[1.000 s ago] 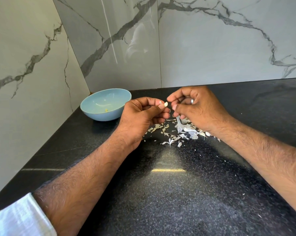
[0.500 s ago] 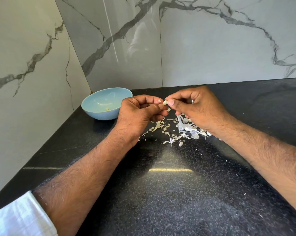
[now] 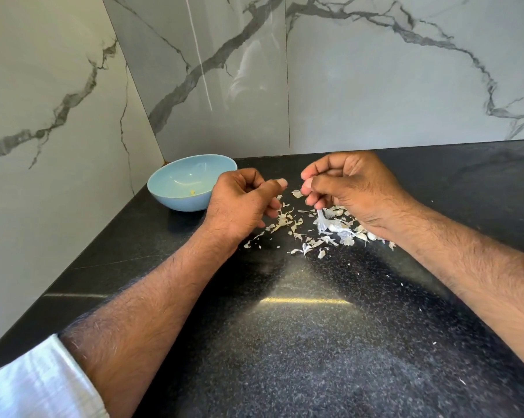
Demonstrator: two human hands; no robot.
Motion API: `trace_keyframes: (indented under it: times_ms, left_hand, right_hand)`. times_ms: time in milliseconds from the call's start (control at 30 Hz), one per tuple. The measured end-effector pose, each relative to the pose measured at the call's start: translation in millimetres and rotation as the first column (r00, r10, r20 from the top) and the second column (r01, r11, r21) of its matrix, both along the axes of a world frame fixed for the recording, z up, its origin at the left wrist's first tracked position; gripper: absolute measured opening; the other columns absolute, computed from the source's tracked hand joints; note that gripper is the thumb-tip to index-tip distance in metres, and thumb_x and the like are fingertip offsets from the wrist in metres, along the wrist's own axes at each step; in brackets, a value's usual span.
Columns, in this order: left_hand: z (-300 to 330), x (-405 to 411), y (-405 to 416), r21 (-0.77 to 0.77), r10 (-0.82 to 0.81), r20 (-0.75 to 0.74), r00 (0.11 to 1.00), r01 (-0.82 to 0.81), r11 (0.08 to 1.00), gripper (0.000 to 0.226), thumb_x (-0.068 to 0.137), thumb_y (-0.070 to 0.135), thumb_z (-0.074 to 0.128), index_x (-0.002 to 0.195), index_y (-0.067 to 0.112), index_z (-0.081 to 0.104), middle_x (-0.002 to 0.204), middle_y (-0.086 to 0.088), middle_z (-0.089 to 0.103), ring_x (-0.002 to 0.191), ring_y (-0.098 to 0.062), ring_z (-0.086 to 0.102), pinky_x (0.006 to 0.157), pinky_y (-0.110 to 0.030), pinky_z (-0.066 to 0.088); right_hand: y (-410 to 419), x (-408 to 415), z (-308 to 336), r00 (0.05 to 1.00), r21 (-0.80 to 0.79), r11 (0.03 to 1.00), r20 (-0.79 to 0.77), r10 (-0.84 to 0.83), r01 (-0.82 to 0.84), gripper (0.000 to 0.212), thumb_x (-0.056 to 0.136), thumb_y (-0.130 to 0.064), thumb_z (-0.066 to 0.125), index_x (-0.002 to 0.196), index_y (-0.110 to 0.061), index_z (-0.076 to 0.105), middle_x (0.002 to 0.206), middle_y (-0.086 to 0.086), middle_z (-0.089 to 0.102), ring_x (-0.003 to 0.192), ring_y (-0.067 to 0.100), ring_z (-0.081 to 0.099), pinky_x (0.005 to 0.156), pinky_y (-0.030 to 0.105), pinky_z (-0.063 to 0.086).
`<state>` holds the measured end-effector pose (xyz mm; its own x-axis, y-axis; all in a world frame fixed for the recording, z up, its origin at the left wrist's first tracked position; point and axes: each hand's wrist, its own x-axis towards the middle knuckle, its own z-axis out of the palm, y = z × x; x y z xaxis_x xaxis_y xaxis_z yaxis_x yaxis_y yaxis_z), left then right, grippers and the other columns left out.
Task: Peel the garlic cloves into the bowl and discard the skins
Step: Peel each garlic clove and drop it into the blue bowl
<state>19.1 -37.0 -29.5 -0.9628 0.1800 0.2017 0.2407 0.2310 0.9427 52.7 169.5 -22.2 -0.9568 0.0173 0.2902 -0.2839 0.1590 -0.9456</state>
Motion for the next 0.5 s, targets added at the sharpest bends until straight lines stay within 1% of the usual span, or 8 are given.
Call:
trace_keyframes:
  times_ms: [100, 167, 233, 267, 333, 400, 433, 500]
  left_hand:
    - [2.1, 0.5, 0.2, -0.134, 0.047, -0.015, 0.999, -0.049, 0.990, 0.054, 0.104, 0.046, 0.066, 0.073, 0.002, 0.071, 0.065, -0.007, 0.074, 0.061, -0.019, 0.073, 0.055, -0.027, 0.052]
    - [1.0, -0.1, 0.2, -0.182, 0.041, -0.018, 0.999, -0.044, 0.982, 0.054, 0.103, 0.049, 0.066, 0.072, 0.006, 0.071, 0.065, -0.004, 0.075, 0.062, -0.017, 0.073, 0.055, -0.025, 0.052]
    - [-1.6, -2.6, -0.7, -0.234, 0.020, -0.033, 0.999, -0.027, 0.972, 0.051, 0.102, 0.050, 0.067, 0.075, 0.007, 0.071, 0.068, -0.003, 0.076, 0.064, -0.015, 0.076, 0.056, -0.024, 0.052]
    - [-3.4, -4.5, -1.6, -0.261, 0.001, -0.039, 0.999, -0.012, 0.965, 0.049, 0.102, 0.050, 0.067, 0.077, 0.008, 0.071, 0.070, -0.002, 0.077, 0.065, -0.015, 0.076, 0.057, -0.024, 0.052]
    - [-6.6, -6.2, -2.9, -0.304, -0.050, -0.055, 0.997, 0.031, 0.952, 0.044, 0.103, 0.050, 0.066, 0.081, 0.012, 0.072, 0.074, -0.001, 0.078, 0.069, -0.018, 0.077, 0.059, -0.028, 0.055]
    - [-8.7, -6.7, -3.9, -0.359, -0.095, -0.121, 0.988, 0.045, 0.932, 0.032, 0.101, 0.047, 0.070, 0.085, 0.021, 0.075, 0.077, 0.001, 0.078, 0.074, -0.020, 0.076, 0.065, -0.036, 0.062]
    - [-8.5, -5.8, -3.8, -0.380, -0.108, -0.169, 0.980, 0.036, 0.924, 0.024, 0.099, 0.045, 0.074, 0.086, 0.024, 0.077, 0.077, 0.004, 0.077, 0.075, -0.019, 0.075, 0.069, -0.037, 0.063]
    - [-7.5, -3.9, -3.0, -0.364, -0.109, -0.266, 0.958, 0.005, 0.932, 0.015, 0.094, 0.040, 0.080, 0.087, 0.027, 0.078, 0.078, 0.009, 0.076, 0.074, -0.013, 0.072, 0.071, -0.034, 0.062]
  right_hand:
    - [-0.2, -0.2, 1.2, 1.000, 0.065, 0.998, 0.019, -0.009, 0.008, 0.007, 0.096, -0.009, 0.073, 0.099, -0.003, 0.076, 0.077, 0.013, 0.076, 0.062, 0.020, 0.068, 0.056, 0.031, 0.056]
    - [-0.1, -1.7, -0.5, 0.996, 0.127, 0.989, 0.028, -0.080, 0.076, 0.018, 0.102, -0.020, 0.068, 0.092, -0.006, 0.074, 0.067, 0.005, 0.068, 0.057, 0.016, 0.060, 0.054, 0.031, 0.051]
    - [-1.0, -2.5, -0.8, 0.991, 0.091, 0.989, 0.058, -0.121, 0.116, 0.035, 0.105, -0.033, 0.063, 0.084, -0.005, 0.069, 0.062, 0.002, 0.056, 0.054, 0.015, 0.050, 0.050, 0.028, 0.044]
    - [0.0, -2.6, -1.1, 0.990, 0.073, 0.991, 0.078, -0.121, 0.116, 0.037, 0.104, -0.035, 0.063, 0.082, -0.005, 0.068, 0.062, 0.003, 0.054, 0.054, 0.014, 0.049, 0.049, 0.026, 0.043]
    - [2.0, -2.4, -1.8, 0.991, 0.067, 0.995, 0.108, -0.077, 0.070, 0.025, 0.101, -0.024, 0.068, 0.086, -0.005, 0.072, 0.069, 0.006, 0.064, 0.058, 0.015, 0.056, 0.052, 0.026, 0.048]
    - [2.0, -1.6, -3.6, 0.991, 0.043, 0.999, 0.135, -0.013, 0.007, 0.006, 0.096, -0.004, 0.071, 0.094, -0.005, 0.076, 0.078, 0.007, 0.075, 0.068, 0.015, 0.069, 0.066, 0.030, 0.059]
    - [2.2, -1.8, -4.5, 0.990, 0.025, 1.000, 0.142, 0.003, -0.006, 0.009, 0.094, 0.002, 0.071, 0.097, -0.005, 0.077, 0.080, 0.006, 0.077, 0.072, 0.016, 0.072, 0.072, 0.031, 0.061]
    - [2.0, -1.2, -3.1, 0.987, -0.031, 0.999, 0.161, 0.014, -0.009, 0.007, 0.094, -0.001, 0.072, 0.098, -0.003, 0.077, 0.076, 0.008, 0.075, 0.068, 0.018, 0.071, 0.067, 0.031, 0.059]
